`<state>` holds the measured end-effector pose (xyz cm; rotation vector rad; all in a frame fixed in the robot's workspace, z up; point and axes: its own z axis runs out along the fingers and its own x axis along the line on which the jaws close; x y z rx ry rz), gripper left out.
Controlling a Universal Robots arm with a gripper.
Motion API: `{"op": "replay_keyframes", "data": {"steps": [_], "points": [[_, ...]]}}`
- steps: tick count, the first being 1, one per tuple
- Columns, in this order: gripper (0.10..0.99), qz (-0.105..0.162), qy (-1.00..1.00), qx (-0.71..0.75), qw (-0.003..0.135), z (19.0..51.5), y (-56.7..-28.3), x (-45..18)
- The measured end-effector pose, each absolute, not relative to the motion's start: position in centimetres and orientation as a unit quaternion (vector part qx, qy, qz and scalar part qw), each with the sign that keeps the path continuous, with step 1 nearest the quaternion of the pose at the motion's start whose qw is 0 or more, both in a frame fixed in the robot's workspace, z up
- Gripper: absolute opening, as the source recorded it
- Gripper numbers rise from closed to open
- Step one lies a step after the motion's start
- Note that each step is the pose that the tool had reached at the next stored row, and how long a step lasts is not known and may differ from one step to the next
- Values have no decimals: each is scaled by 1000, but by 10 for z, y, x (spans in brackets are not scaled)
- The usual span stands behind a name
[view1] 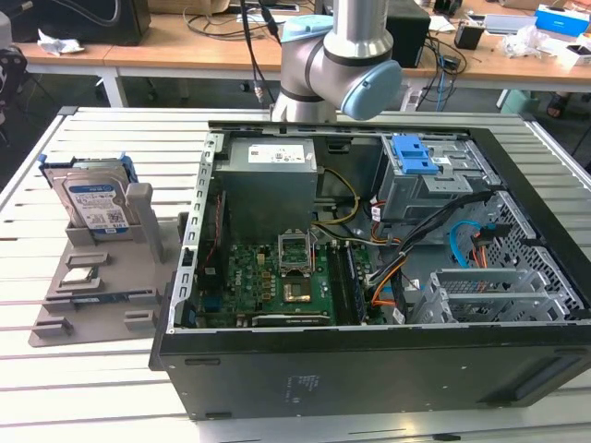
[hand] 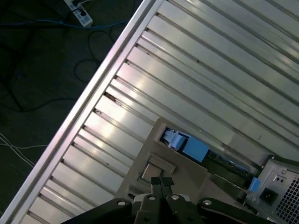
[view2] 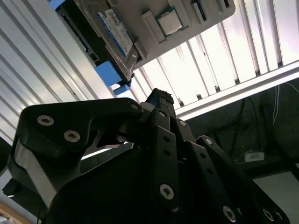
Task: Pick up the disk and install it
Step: 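Pick up the disk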
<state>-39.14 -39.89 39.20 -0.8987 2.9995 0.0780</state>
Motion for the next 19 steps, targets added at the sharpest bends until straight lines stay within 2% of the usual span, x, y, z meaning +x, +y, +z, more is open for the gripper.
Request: {"op": "replay_keyframes", "data": {"steps": [19], "points": [[106, 25, 922, -387, 2, 392, -399, -391]]}}
